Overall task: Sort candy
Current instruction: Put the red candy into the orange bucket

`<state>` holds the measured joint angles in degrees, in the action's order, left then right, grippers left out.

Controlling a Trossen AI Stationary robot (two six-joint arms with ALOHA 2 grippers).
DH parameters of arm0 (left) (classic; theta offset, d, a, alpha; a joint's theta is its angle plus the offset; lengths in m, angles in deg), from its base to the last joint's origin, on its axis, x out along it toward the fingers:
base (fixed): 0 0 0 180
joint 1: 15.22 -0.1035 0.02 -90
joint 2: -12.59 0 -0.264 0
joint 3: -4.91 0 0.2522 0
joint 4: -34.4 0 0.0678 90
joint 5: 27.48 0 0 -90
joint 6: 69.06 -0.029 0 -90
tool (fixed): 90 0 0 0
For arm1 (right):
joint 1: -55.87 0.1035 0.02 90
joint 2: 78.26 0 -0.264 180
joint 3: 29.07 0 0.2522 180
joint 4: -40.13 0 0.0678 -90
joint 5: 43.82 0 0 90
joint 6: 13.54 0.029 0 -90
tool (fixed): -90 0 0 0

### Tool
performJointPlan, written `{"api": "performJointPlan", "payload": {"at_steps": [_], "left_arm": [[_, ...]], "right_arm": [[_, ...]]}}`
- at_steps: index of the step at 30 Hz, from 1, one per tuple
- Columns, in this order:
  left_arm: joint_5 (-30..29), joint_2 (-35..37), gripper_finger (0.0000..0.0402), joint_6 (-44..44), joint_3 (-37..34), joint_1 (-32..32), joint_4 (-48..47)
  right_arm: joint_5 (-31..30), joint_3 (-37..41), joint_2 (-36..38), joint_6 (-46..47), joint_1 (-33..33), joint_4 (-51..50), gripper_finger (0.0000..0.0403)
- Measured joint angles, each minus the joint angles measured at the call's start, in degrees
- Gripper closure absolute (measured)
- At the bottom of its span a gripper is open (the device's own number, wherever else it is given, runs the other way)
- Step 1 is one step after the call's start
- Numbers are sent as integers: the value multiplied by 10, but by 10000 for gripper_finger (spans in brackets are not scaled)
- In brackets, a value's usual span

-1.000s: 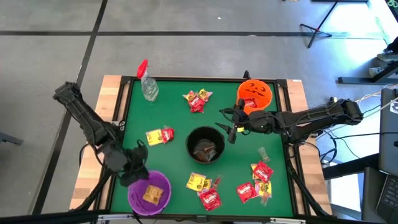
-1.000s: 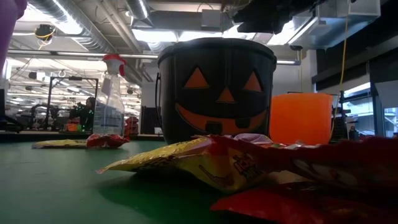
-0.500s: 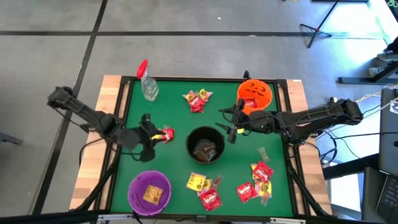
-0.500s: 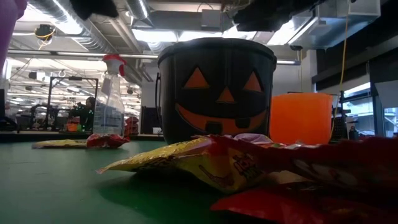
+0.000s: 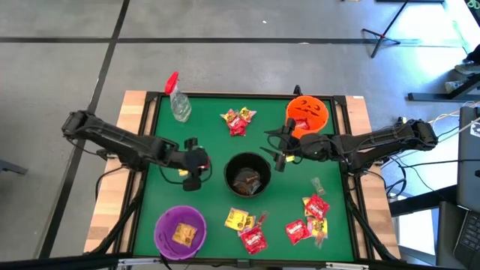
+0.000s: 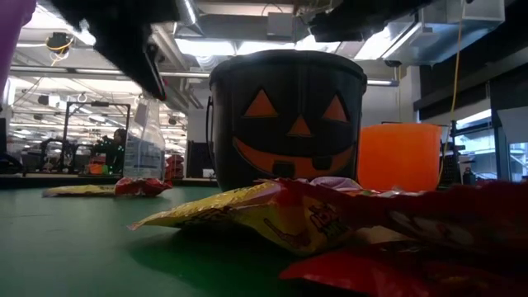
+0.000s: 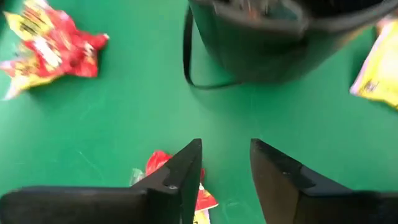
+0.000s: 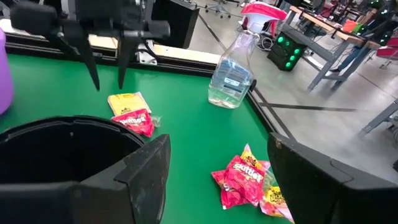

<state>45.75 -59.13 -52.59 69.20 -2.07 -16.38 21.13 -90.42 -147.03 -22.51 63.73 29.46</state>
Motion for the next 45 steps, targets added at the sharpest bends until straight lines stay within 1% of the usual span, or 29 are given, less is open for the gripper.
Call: {"api": "performJointPlan", "payload": {"at_steps": [5,8,10,12,17,21,24,28,33,37,45], "left_arm": [[0,-64,234,-4,0,-18,-5],[15,-100,217,-1,0,-28,-10],[13,-122,210,7,0,-30,-9],[14,-143,206,22,0,-30,-9],[13,-184,204,26,0,-30,-11],[-20,-208,203,44,0,-30,-11],[-19,-223,207,55,0,-30,-11],[-22,-239,222,55,0,-30,-11],[-26,-246,253,55,1,-30,-11],[-30,-246,288,55,1,-30,-11],[-39,-246,372,56,0,-30,-12]], "right_arm": [[0,0,0,-5,0,-15,135],[0,0,0,-5,0,-27,135],[0,0,0,-4,0,-41,135],[0,0,0,-3,0,-53,135],[1,0,0,1,0,-62,135],[11,2,0,2,0,-61,135],[17,11,0,1,0,-60,135],[17,32,0,1,0,-50,135],[17,57,0,1,0,-27,135],[17,64,0,1,0,-25,135],[10,64,0,-3,0,-20,135]]}}
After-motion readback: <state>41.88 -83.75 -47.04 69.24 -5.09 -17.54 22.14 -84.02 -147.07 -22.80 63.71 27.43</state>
